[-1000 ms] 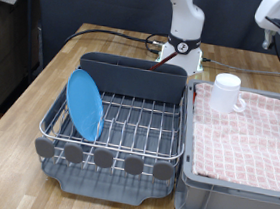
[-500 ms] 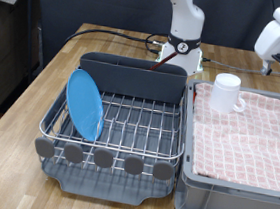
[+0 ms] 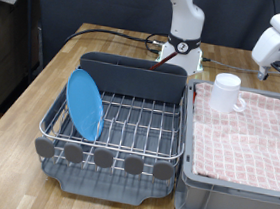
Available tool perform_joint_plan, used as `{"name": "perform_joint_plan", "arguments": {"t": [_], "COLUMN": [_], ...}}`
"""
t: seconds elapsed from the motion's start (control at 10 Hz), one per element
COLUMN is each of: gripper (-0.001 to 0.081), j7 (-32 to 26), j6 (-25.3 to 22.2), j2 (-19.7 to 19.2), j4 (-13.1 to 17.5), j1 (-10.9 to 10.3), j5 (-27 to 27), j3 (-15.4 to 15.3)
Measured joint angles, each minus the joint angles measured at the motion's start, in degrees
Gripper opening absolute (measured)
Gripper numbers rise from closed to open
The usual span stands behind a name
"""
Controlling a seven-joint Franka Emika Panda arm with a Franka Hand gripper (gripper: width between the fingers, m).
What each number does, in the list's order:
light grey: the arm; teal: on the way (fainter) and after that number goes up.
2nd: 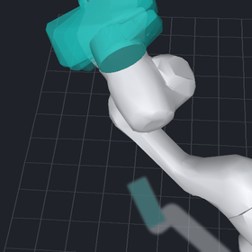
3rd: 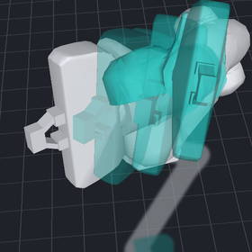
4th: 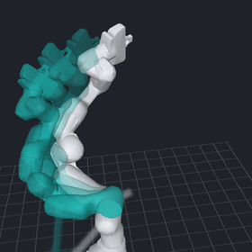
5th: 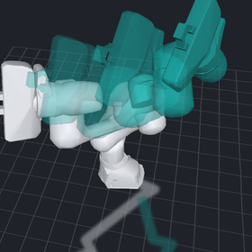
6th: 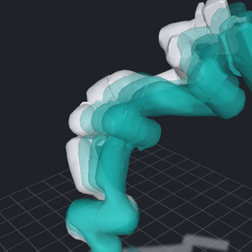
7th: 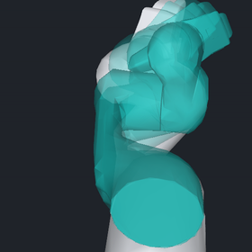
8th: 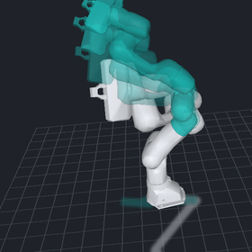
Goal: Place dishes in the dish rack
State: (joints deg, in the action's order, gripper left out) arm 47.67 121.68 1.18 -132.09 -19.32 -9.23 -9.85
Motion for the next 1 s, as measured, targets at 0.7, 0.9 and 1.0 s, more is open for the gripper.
{"name": "perform_joint_plan", "arguments": {"t": [0.7, 0.9, 1.0], "gripper": [0.0803, 0.0803, 0.0803], "j7": [-6.6, -8.4, -8.9], "j6": [1.2, 2.1, 2.5], "j2": [-3.8, -4.4, -4.6], "j4": [0.4, 0.1, -0.3], "j1": [0.0, 0.1, 0.2], "j5": [-1.9, 0.1, 0.4], "j3": [0.4, 0.7, 0.9]}}
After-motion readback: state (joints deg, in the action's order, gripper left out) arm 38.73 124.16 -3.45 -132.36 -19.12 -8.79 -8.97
